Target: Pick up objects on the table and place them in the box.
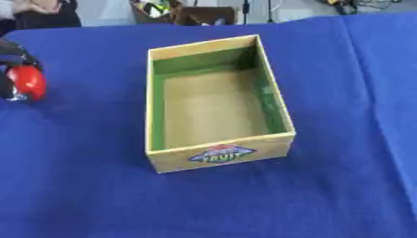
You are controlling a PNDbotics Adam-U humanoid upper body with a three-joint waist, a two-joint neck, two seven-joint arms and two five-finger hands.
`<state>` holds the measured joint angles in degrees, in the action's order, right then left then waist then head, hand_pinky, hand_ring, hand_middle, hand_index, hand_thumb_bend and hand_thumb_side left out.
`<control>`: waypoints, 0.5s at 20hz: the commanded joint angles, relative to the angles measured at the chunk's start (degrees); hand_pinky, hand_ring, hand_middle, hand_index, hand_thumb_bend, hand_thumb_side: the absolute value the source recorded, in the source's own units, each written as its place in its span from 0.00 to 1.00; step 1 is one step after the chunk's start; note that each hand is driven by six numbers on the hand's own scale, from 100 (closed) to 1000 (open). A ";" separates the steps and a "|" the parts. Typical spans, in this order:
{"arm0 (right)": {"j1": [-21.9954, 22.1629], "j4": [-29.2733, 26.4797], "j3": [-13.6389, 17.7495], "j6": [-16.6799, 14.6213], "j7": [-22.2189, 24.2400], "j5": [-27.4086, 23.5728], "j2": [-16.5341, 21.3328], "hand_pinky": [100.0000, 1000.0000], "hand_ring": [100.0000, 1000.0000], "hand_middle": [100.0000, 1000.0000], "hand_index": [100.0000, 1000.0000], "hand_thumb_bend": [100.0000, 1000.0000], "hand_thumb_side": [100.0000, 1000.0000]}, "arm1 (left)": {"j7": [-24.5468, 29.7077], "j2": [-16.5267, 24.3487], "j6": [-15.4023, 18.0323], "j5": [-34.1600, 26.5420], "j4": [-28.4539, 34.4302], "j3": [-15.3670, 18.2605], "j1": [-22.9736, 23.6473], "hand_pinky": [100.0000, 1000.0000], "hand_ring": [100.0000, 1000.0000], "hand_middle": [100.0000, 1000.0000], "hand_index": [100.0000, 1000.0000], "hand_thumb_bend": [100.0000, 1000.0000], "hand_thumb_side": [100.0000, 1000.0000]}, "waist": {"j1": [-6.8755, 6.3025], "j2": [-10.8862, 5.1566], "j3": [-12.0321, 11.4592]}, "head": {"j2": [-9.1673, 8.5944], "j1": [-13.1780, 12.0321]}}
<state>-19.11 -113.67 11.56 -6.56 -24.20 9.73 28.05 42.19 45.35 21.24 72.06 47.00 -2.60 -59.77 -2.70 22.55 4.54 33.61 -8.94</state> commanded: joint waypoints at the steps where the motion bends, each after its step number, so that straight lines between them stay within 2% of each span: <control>1: -0.14 -0.92 0.39 -0.03 -0.27 -0.40 1.12 0.66 0.68 0.61 0.73 0.00 0.91 | 0.48 1.20 0.89 -0.57 0.46 0.34 -1.02 0.34 0.46 0.35 0.58 0.00 0.30 | 0.09 -1.35 0.00 | -0.82 -0.04; 5: -0.02 -0.92 0.44 -0.03 -0.37 -0.53 1.07 0.66 0.68 0.61 0.73 0.00 0.91 | -0.83 1.08 0.14 -1.67 1.12 0.35 -1.17 0.29 0.43 0.35 0.50 0.00 0.31 | 0.12 -1.61 -0.14 | -0.52 0.04; 7: 0.00 -0.92 0.44 -0.04 -0.39 -0.63 1.02 0.66 0.68 0.61 0.73 0.00 0.92 | -1.05 1.02 -0.22 -2.19 1.28 0.24 -1.22 0.25 0.40 0.34 0.47 0.00 0.26 | 0.13 -1.79 -0.19 | -0.49 -0.01; 10: 0.12 -0.92 0.54 -0.01 -0.54 -0.73 0.95 0.66 0.68 0.61 0.73 0.00 0.91 | -0.84 0.93 -0.70 -3.33 1.24 0.22 -1.22 0.23 0.39 0.33 0.45 0.00 0.31 | 0.17 -2.09 -0.23 | -0.45 -0.05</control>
<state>-18.65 -113.67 11.59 -6.57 -24.47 9.40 28.02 41.26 44.78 20.64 69.42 47.21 -2.61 -59.91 -2.65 22.09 4.39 33.62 -8.94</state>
